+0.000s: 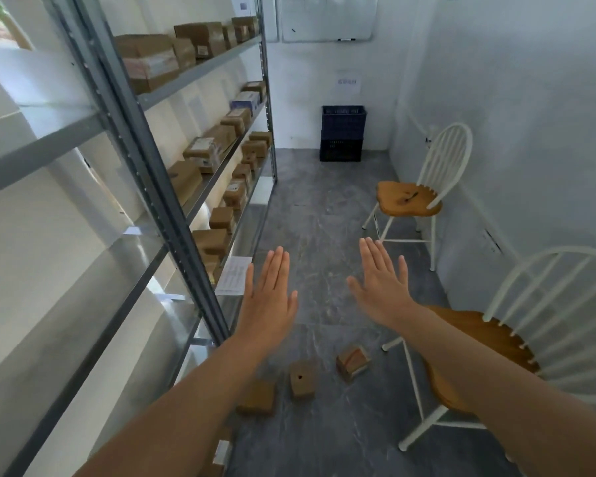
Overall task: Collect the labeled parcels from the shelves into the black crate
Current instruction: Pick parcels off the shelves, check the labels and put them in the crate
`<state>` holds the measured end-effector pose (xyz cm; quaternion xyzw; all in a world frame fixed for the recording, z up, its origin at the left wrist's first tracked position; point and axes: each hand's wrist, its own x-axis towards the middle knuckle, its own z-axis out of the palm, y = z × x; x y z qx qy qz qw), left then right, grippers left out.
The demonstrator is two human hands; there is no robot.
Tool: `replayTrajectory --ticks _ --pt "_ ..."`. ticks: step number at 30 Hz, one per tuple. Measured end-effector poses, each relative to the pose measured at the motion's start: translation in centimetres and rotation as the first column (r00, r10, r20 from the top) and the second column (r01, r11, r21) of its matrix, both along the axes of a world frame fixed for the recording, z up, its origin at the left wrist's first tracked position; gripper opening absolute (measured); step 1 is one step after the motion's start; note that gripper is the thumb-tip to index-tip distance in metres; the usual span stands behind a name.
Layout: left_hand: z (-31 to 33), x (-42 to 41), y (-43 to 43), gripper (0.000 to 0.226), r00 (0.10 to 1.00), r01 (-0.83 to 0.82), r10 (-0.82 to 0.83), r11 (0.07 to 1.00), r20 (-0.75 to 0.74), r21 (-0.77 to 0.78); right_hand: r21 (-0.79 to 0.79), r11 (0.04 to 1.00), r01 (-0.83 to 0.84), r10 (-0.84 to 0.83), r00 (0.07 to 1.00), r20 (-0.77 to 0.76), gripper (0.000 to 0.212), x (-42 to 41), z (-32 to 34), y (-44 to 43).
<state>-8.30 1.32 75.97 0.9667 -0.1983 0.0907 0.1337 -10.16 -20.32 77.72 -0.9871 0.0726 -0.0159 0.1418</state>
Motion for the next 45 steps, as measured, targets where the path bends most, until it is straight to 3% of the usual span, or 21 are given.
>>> replayTrajectory --ticks 8,17,27,37,45 --pt "-1.0 2.6 -6.6 0.066 0.998 0.06 -0.063 0.992 -0.024 -0.109 0.037 0.999 0.027 -0.027 1.0 0.0 0.07 2.9 -0.5 -3.9" --pt "-1.2 9.8 -5.4 0.065 0.991 0.129 -0.13 0.987 -0.008 -0.095 0.028 0.993 0.116 -0.116 0.993 -0.009 0.072 8.5 0.1 -2.3" --pt "-3.5 16.6 -5.8 0.065 0.967 0.156 -0.196 0.96 -0.162 -0.231 -0.029 0.96 0.279 -0.28 0.95 -0.136 0.072 12.6 -2.3 -0.7" --pt "-5.4 19.0 -8.7 0.065 0.935 0.233 -0.284 0.944 -0.214 -0.235 -0.087 0.947 0.31 -0.32 0.937 -0.141 0.071 14.6 -3.4 -2.2" --pt "-6.2 23.0 -14.3 0.062 0.946 0.157 -0.22 0.953 -0.238 -0.258 -0.103 0.972 0.212 -0.225 0.964 -0.143 0.07 19.1 -4.5 -7.8"
